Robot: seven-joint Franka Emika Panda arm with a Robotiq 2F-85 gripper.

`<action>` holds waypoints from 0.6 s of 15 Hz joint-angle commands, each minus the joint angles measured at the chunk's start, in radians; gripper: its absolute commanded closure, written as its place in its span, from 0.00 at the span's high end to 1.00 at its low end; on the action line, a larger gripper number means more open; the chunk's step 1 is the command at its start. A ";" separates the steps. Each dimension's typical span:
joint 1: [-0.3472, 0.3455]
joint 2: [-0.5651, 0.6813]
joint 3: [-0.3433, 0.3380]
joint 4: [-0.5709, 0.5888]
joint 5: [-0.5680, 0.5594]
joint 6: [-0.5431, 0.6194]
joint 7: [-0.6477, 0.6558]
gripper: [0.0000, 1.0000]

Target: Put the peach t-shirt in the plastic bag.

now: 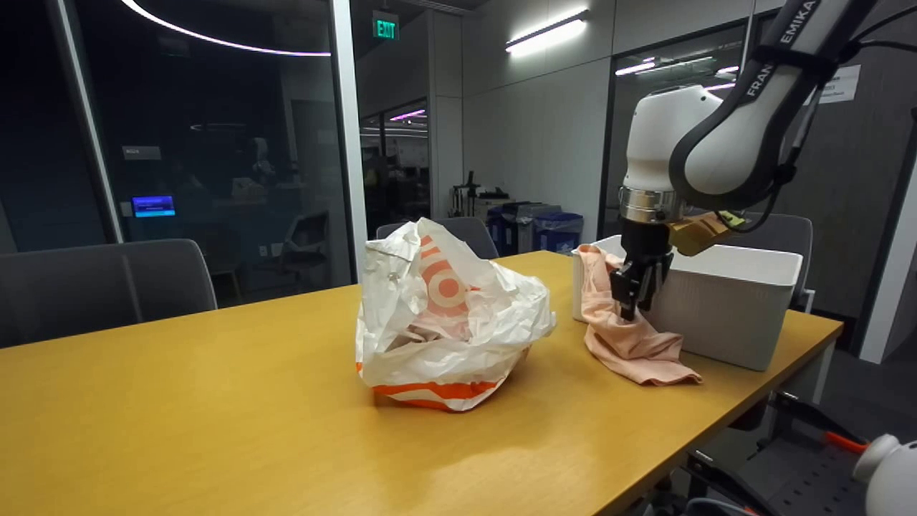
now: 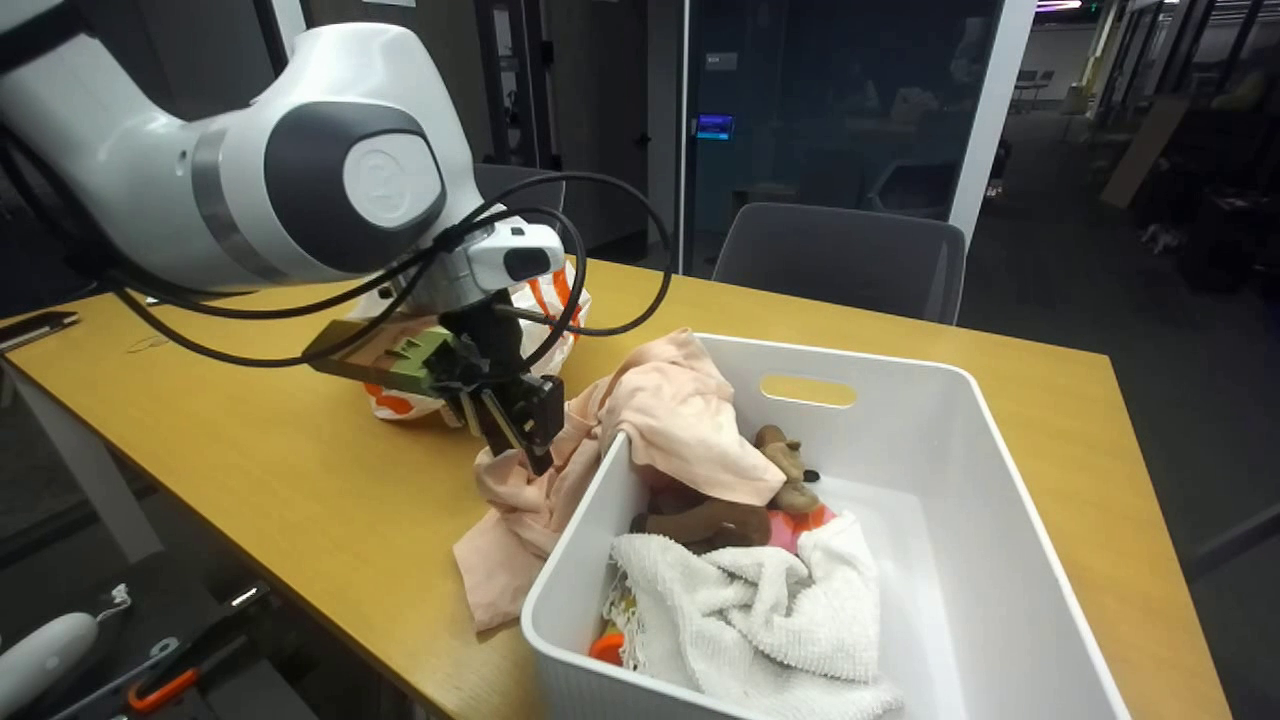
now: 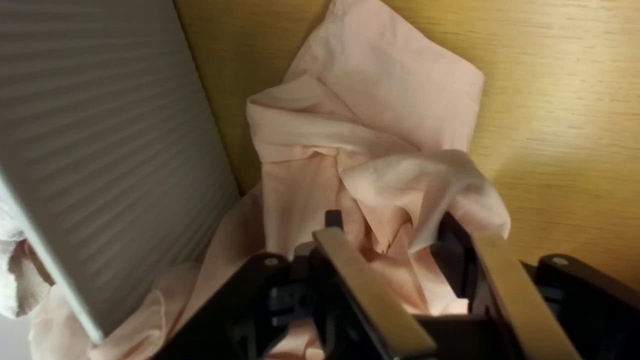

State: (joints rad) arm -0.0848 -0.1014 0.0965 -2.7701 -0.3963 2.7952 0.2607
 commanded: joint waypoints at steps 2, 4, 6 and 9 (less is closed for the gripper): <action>0.026 -0.031 -0.009 0.002 0.069 -0.010 0.027 0.90; 0.019 -0.033 -0.003 0.006 0.053 0.005 0.063 1.00; 0.013 -0.018 0.005 0.013 0.032 0.003 0.109 1.00; 0.013 0.036 0.021 0.012 0.017 0.027 0.160 1.00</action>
State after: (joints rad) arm -0.0726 -0.1006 0.1009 -2.7581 -0.3497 2.7934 0.3489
